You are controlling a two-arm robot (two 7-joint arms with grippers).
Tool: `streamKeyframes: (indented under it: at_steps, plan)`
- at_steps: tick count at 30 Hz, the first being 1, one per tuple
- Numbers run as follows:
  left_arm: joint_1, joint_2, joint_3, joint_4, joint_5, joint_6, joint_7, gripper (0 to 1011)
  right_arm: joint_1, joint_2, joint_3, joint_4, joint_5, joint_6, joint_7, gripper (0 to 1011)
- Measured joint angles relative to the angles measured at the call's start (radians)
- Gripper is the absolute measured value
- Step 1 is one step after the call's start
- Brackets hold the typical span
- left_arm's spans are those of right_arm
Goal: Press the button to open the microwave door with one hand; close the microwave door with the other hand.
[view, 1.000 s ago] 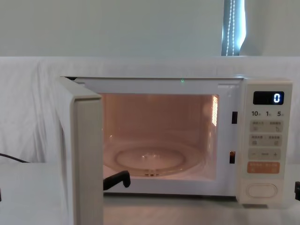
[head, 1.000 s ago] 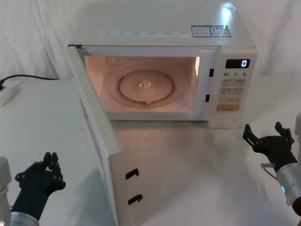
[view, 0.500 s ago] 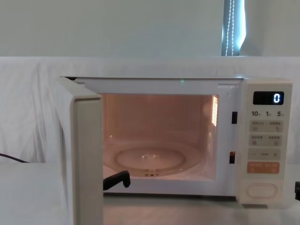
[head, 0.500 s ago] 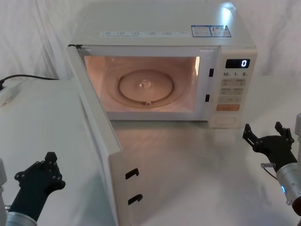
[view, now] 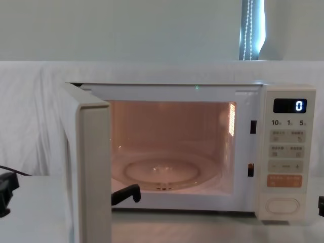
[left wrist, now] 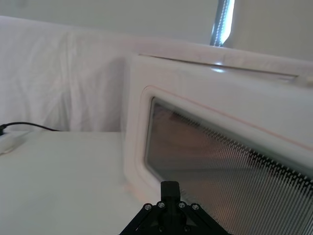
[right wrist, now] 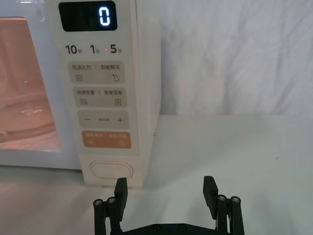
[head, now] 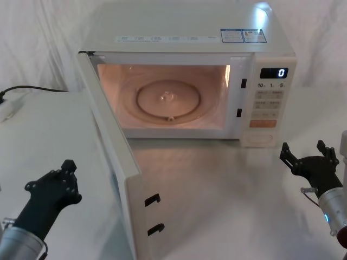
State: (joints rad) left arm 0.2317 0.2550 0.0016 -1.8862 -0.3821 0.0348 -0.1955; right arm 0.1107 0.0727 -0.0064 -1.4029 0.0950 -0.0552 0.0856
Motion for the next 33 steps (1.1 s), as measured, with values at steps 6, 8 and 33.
streamKeyframes:
  at_steps: [6, 8, 33]
  plan:
    - [-0.018, 0.024, 0.009, -0.014, -0.038, 0.021, -0.028, 0, 0.000, 0.000, 0.000, 0.000, 0.000, 0.000, 0.000, 1002]
    - [-0.023, 0.034, 0.012, -0.024, -0.061, 0.032, -0.045, 0, 0.000, 0.000, 0.000, 0.000, 0.000, 0.000, 0.000, 1002]
    - [-0.055, 0.118, 0.036, -0.093, -0.221, 0.113, -0.101, 0, 0.000, 0.000, 0.000, 0.000, 0.000, 0.000, 0.000, 1002]
